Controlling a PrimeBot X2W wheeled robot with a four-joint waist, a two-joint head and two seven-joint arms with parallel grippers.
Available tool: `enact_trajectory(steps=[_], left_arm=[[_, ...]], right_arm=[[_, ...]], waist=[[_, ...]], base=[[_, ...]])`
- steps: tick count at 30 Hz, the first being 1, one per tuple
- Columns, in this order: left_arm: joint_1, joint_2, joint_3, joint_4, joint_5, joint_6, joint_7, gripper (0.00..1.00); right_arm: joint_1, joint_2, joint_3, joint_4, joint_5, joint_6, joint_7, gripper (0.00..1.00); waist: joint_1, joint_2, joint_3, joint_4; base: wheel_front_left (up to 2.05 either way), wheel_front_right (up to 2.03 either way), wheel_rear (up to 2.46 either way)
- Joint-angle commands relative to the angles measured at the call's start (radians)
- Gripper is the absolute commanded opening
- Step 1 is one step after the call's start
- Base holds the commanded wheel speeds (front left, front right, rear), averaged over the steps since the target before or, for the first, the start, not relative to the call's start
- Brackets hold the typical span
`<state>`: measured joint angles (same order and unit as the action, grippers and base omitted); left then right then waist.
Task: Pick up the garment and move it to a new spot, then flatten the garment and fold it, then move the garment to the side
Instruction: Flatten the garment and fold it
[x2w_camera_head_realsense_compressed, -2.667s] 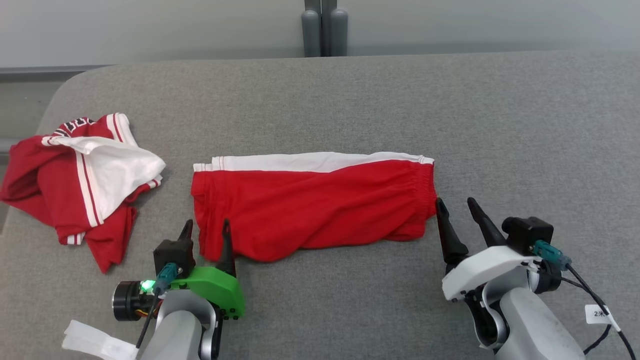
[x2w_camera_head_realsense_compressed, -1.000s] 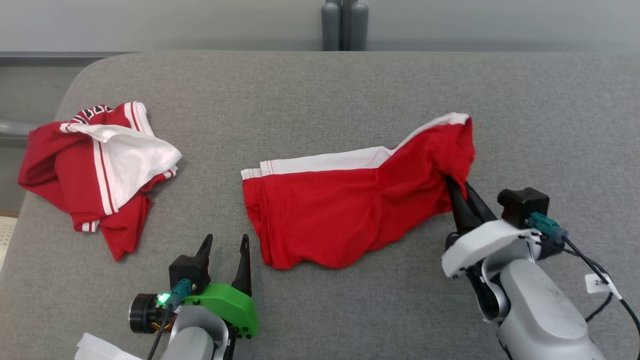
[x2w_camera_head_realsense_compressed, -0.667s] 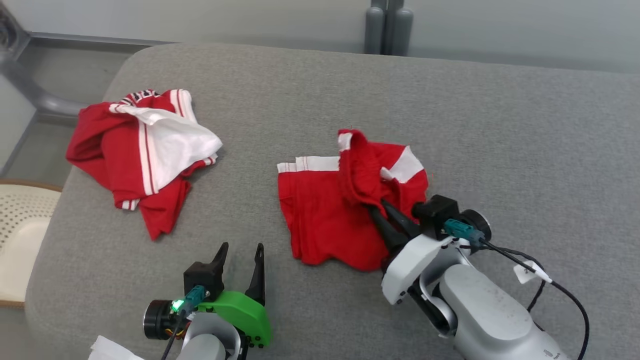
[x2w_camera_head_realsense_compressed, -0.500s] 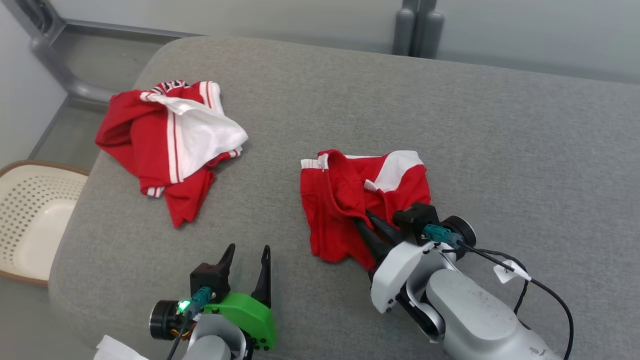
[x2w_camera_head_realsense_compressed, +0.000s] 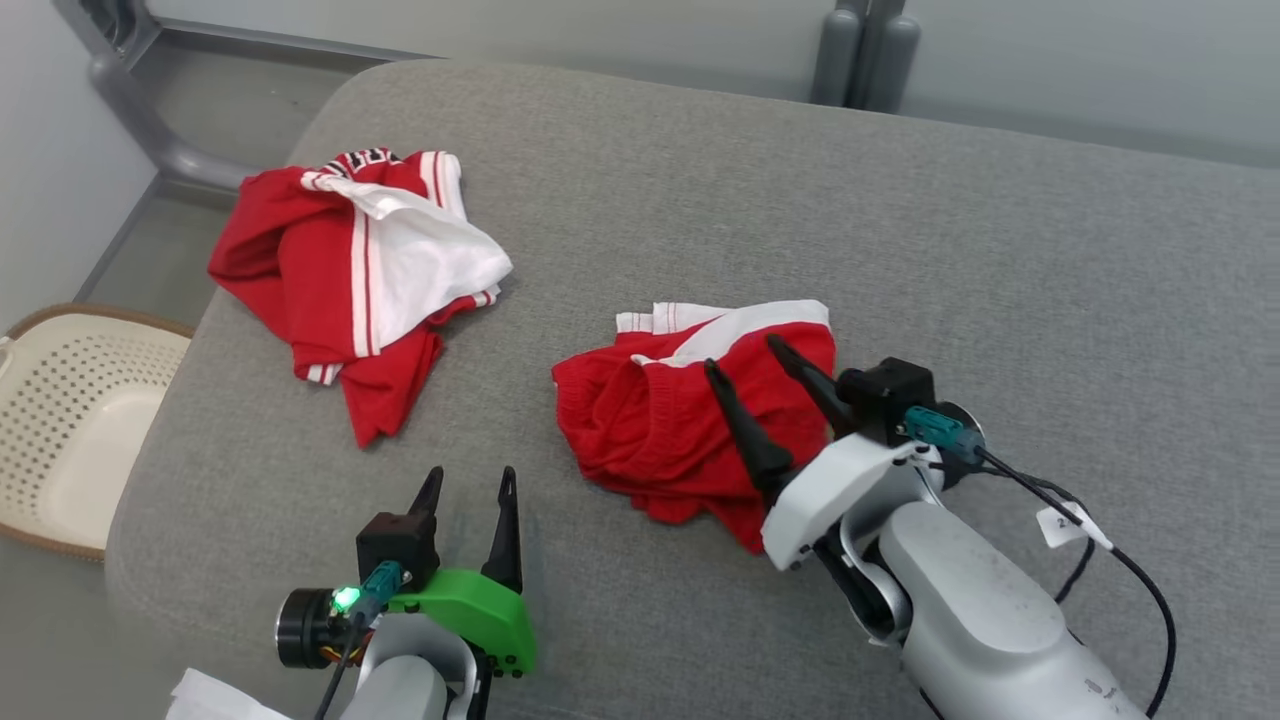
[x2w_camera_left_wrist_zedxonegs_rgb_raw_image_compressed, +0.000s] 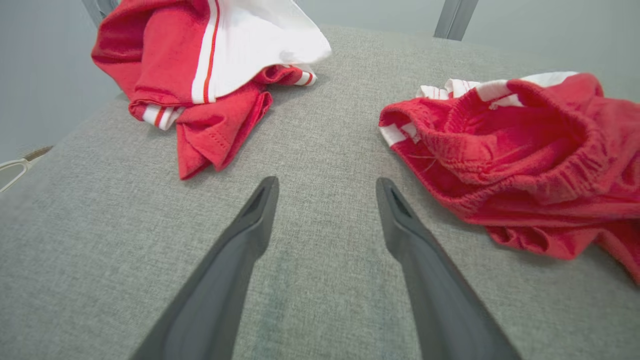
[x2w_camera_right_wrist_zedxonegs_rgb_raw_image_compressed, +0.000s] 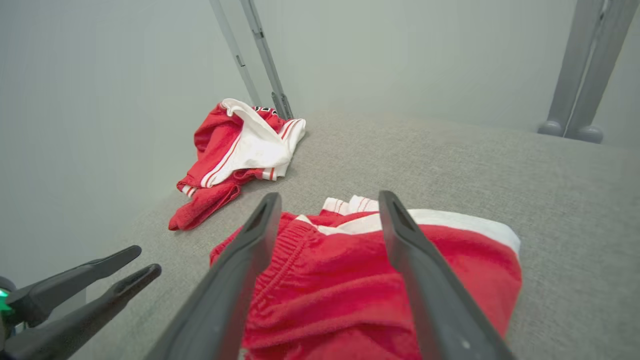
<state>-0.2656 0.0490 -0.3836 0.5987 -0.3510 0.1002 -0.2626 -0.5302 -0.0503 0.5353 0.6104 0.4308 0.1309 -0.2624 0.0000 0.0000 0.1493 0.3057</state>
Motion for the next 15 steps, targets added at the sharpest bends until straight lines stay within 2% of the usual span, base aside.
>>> enact_trajectory(steps=[1, 10, 15], left_arm=[[0.001, 0.003, 0.012, -0.008, 0.019, 0.001, -0.003, 1.00], [0.012, 0.003, 0.085, -0.066, 0.090, 0.010, -0.003, 1.00], [0.042, 0.003, 0.124, -0.096, 0.133, 0.013, -0.003, 1.00]], right_arm=[[0.031, -0.009, -0.040, -0.011, -0.025, 0.000, -0.003, 1.00], [0.176, -0.005, -0.373, -0.102, -0.199, 0.000, -0.003, 1.00], [0.246, -0.002, -0.477, -0.142, -0.257, 0.000, -0.003, 1.00]], waist=[[0.0000, 0.0000, -0.010, -0.057], [0.0000, 0.0000, -0.026, -0.155], [0.0000, 0.0000, -0.041, -0.194]], base=[[0.00, 0.00, 0.00], [0.00, 0.00, 0.00], [0.00, 0.00, 0.00]])
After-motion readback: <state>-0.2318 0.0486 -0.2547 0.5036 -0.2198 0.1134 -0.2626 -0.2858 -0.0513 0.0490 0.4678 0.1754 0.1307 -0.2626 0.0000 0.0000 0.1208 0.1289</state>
